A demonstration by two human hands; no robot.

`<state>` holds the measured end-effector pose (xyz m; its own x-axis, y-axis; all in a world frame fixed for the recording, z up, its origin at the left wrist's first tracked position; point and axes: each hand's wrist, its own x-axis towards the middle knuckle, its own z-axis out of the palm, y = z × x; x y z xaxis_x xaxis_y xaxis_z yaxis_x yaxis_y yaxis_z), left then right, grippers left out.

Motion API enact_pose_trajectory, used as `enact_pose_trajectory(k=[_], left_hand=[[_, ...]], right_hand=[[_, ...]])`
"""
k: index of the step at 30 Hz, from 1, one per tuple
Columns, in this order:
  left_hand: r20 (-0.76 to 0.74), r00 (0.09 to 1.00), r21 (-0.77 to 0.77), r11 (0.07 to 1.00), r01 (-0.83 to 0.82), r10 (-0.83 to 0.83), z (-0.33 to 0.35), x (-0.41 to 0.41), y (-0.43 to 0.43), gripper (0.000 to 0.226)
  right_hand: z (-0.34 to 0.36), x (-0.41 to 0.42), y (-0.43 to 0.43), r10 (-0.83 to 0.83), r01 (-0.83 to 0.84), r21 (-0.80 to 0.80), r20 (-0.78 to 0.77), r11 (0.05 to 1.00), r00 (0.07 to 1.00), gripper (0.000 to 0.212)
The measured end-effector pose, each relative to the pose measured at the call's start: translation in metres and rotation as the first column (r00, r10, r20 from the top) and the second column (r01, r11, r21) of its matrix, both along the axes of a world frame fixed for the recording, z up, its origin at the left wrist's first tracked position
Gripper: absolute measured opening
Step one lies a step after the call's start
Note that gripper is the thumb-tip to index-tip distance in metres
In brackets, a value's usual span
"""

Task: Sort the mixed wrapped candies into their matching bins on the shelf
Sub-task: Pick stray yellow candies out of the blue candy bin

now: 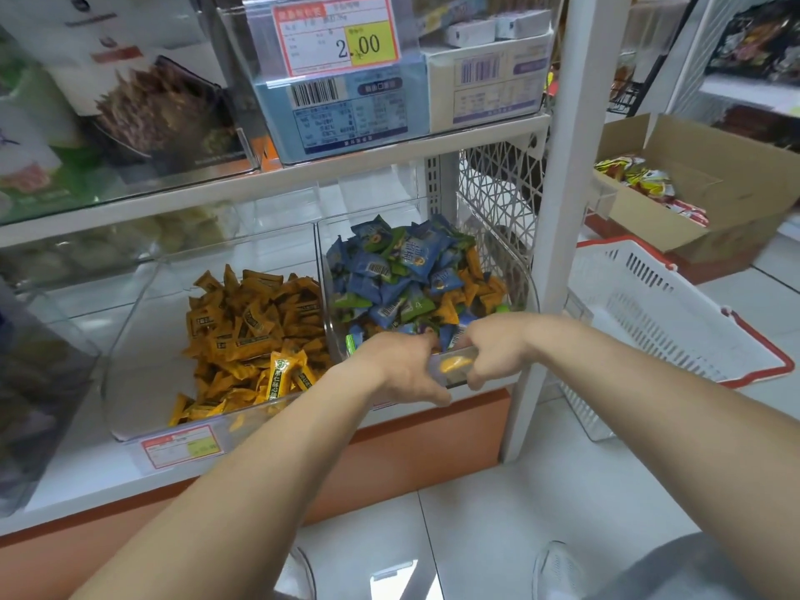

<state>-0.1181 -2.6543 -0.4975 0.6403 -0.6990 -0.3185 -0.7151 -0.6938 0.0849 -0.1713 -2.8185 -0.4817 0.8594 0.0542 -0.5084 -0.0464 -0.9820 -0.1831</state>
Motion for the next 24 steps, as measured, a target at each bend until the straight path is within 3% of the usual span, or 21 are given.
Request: enact_pose_trajectory(k=[5,10,13,16,24], left_hand=[[-0.043,0.999,0.001,1.0,0.007,-0.007,0.0,0.005,0.002,0.092],[-0.104,0.994,-0.148,0.988,-0.033,0.017,0.002,0.009,0.008,0.071],[-0.136,0.991,-0.103,0.994,-0.031,0.016,0.004,0.008,0.01,0.07],[-0.156,0.988,-0.063,0.998,-0.02,0.01,0.003,0.005,0.011,0.068],[-0.26,0.966,-0.32,0.944,-0.087,0.001,0.009,0.007,0.02,0.05]], right_hand=[[0.003,0.001,-0.002,-0.023,0.025,0.077,-0.022,0.997,0.999,0.025],[0.004,0.005,0.0,-0.036,0.04,0.16,-0.027,0.986,0.999,0.034],[0.003,0.006,0.0,-0.029,0.035,0.144,-0.048,0.989,0.998,0.027],[0.006,0.006,0.002,-0.048,0.06,0.18,-0.07,0.982,0.996,0.034],[0.008,0.001,-0.004,-0.092,0.093,0.329,-0.019,0.94,0.996,0.034]])
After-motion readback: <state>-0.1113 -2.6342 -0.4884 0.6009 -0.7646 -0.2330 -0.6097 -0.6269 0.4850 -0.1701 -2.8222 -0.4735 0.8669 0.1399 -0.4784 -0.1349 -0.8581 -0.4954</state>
